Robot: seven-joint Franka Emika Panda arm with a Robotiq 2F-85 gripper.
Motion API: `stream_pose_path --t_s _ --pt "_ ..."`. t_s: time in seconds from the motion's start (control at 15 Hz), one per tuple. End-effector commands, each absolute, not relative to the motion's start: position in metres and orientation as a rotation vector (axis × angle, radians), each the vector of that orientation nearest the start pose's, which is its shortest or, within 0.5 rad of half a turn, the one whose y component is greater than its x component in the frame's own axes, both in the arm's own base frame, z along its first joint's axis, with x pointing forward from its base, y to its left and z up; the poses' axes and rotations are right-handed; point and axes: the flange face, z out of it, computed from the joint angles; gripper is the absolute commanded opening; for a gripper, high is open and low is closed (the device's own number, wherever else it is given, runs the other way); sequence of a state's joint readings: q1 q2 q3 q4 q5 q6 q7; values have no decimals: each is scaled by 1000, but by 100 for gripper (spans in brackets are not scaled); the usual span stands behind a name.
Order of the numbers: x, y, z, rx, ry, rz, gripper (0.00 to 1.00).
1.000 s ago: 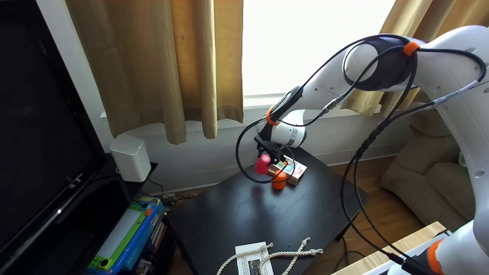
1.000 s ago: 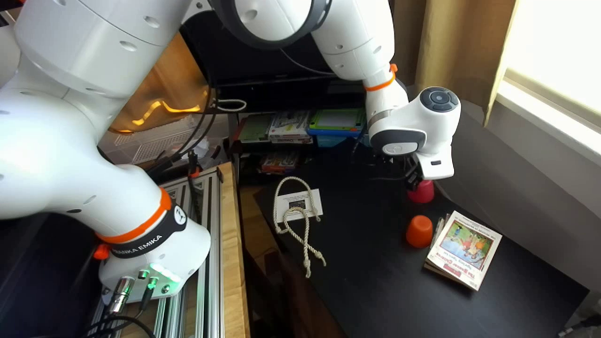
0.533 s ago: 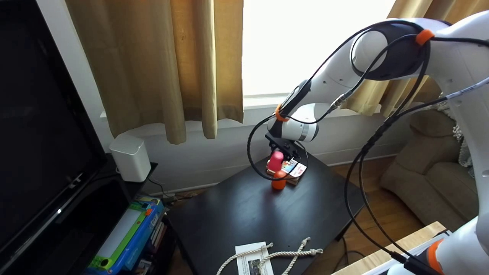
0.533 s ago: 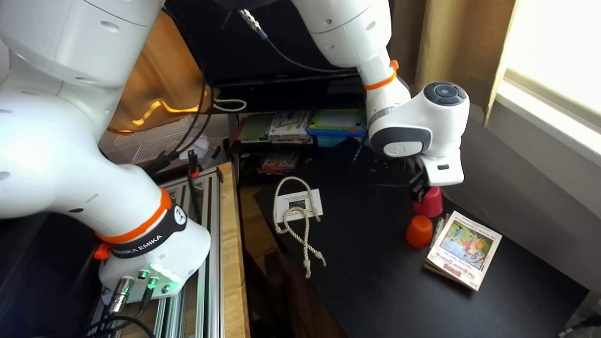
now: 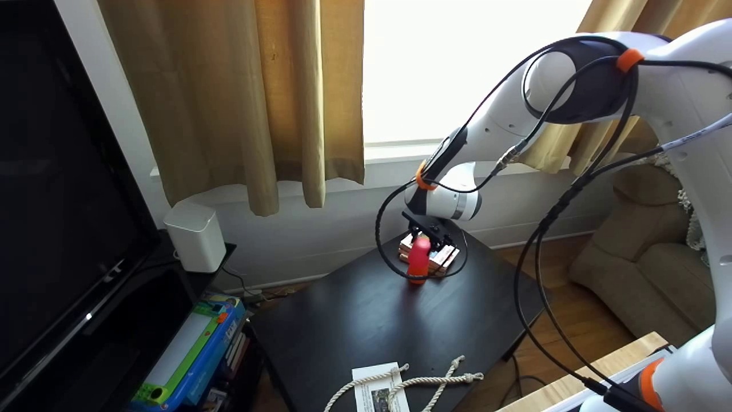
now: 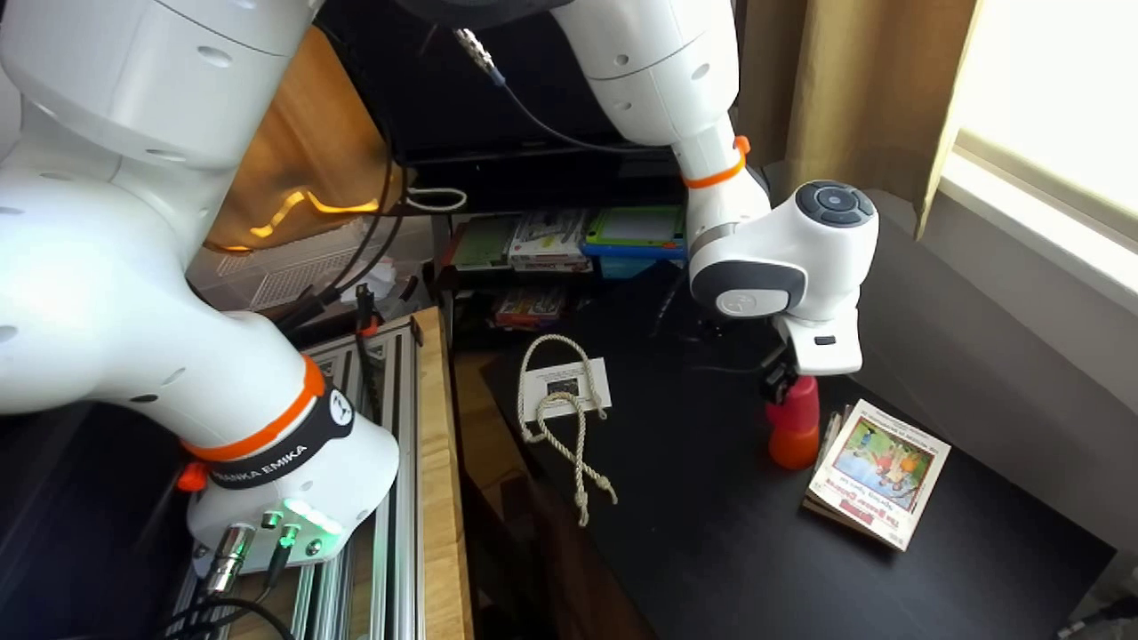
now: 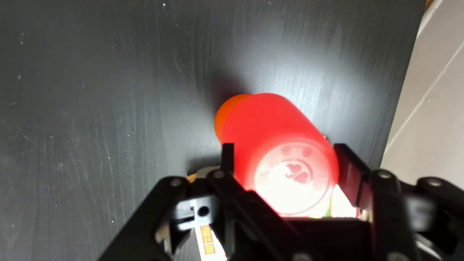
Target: Pick up the pink cup and put it on the orange cup, pick up both stacked cups and place them the right way up on the table
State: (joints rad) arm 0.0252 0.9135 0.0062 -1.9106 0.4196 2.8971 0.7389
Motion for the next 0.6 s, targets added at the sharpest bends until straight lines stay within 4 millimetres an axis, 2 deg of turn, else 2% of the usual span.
stream_pose_path --t_s 0.0,0.27,0.53 --pt "586 -10 6 -2514 1589 0 42" --pt "584 -17 -6 -2503 1608 19 42" --pt "584 -24 -10 -2488 1619 11 42"
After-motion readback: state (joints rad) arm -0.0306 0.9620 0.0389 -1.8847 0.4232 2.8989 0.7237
